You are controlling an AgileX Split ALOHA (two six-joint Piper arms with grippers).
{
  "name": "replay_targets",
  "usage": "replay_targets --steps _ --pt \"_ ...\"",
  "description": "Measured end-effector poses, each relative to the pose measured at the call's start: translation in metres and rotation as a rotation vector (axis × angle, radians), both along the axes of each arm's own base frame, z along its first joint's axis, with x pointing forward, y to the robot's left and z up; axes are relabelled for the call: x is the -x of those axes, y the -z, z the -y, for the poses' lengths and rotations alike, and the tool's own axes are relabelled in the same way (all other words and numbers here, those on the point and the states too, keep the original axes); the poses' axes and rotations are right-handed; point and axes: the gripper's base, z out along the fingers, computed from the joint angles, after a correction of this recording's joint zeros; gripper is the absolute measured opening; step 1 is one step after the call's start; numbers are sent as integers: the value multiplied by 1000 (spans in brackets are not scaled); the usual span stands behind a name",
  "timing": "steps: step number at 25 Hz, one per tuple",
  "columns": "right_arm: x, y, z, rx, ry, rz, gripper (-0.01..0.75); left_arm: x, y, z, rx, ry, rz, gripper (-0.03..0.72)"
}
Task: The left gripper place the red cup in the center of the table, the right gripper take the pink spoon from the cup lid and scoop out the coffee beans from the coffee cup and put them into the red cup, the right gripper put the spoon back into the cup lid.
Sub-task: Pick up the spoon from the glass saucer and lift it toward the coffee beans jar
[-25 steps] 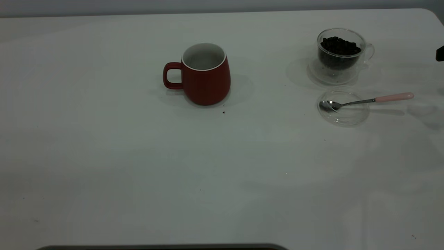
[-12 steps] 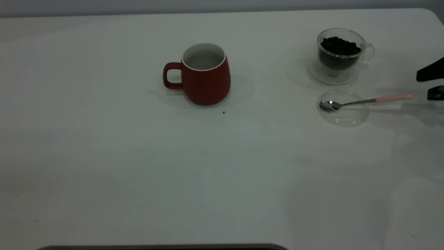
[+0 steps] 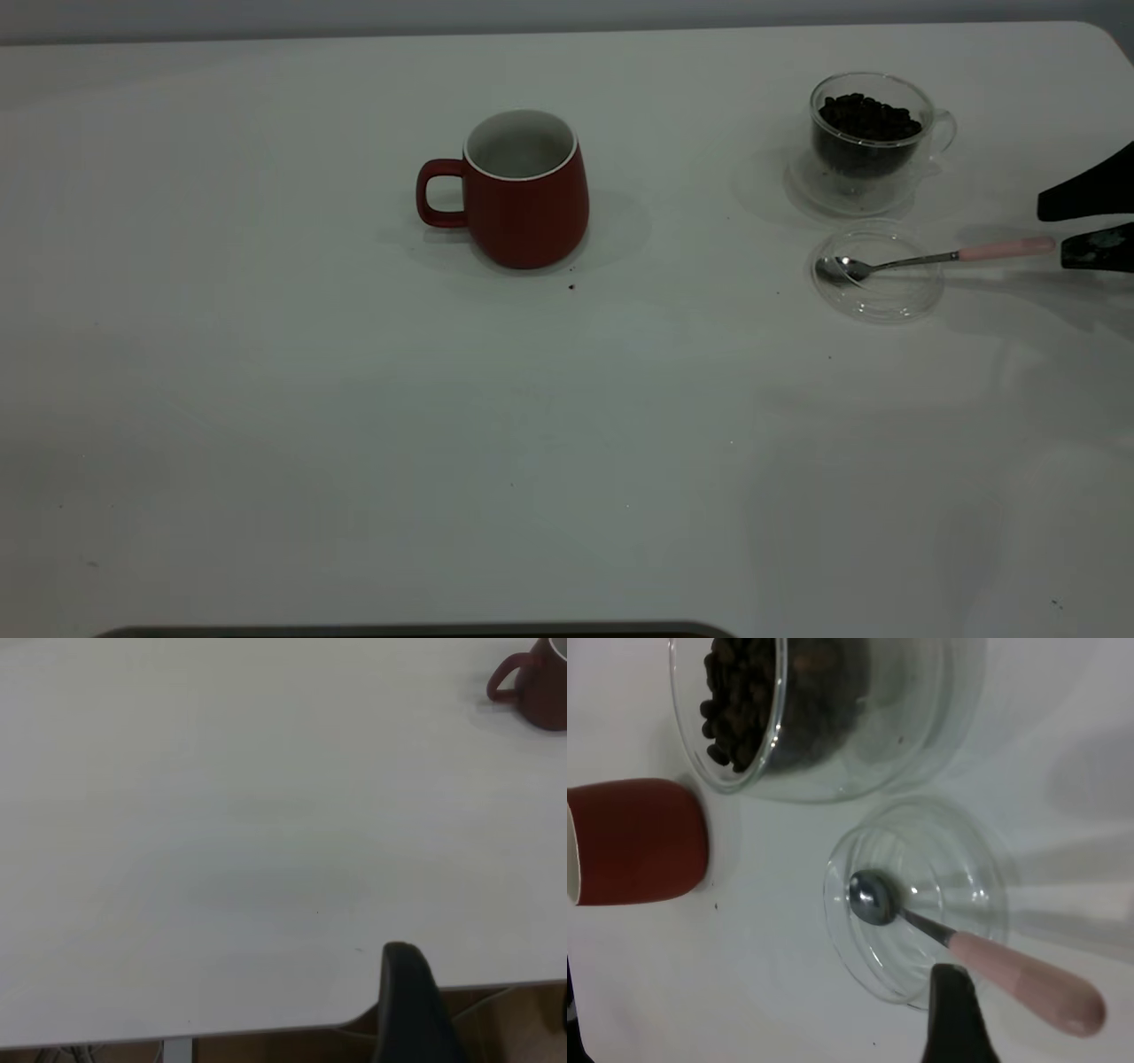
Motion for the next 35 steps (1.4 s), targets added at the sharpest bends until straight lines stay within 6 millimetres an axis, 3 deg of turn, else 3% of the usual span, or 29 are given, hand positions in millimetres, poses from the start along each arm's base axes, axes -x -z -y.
replay_targets --steps 8,24,30,35 --pt "1 18 -15 -28 -25 -27 531 0 0 0 0 0 0 463" --pt "-3 20 -22 -39 -23 -4 492 0 0 0 0 0 0 463" --pt "-3 20 -22 -37 -27 -2 361 0 0 0 0 0 0 463" --pt "-3 18 -23 -58 -35 7 135 0 0 0 0 0 0 463"
